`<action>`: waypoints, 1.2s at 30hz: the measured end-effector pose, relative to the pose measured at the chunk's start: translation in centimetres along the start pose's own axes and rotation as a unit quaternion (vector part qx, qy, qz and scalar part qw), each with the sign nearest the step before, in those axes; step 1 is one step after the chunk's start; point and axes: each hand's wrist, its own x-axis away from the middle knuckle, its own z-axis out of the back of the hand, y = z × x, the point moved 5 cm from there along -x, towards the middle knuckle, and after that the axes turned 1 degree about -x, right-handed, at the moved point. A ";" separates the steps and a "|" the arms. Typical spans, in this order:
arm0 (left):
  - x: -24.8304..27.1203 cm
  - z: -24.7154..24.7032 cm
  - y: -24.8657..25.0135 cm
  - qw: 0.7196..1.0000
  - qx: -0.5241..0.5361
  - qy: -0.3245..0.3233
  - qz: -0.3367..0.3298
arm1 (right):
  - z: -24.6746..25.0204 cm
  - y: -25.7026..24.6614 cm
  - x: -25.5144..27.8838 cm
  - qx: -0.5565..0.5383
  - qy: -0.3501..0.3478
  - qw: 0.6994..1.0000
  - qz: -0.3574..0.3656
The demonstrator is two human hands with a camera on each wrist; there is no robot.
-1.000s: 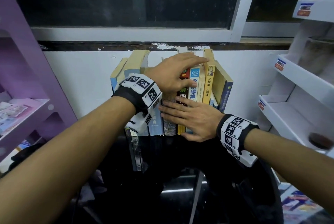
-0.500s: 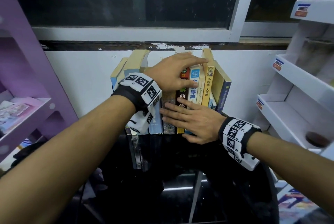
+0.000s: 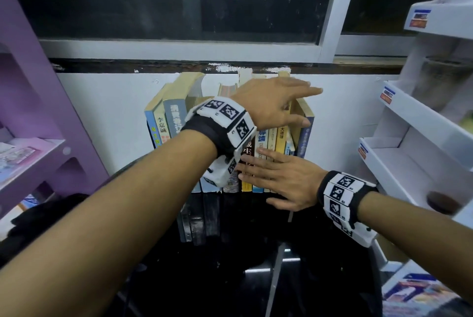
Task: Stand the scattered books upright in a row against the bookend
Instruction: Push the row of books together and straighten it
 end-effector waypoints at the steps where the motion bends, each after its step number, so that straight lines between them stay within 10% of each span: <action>1: 0.0 -0.2 0.0 1.000 -0.019 0.000 0.002 | -0.1 0.1 -0.1 0.000 0.002 1.000 0.000; 36: -0.3 -0.6 -0.1 0.991 -0.129 0.038 -0.029 | -1.4 1.2 -0.4 0.019 0.018 1.000 0.003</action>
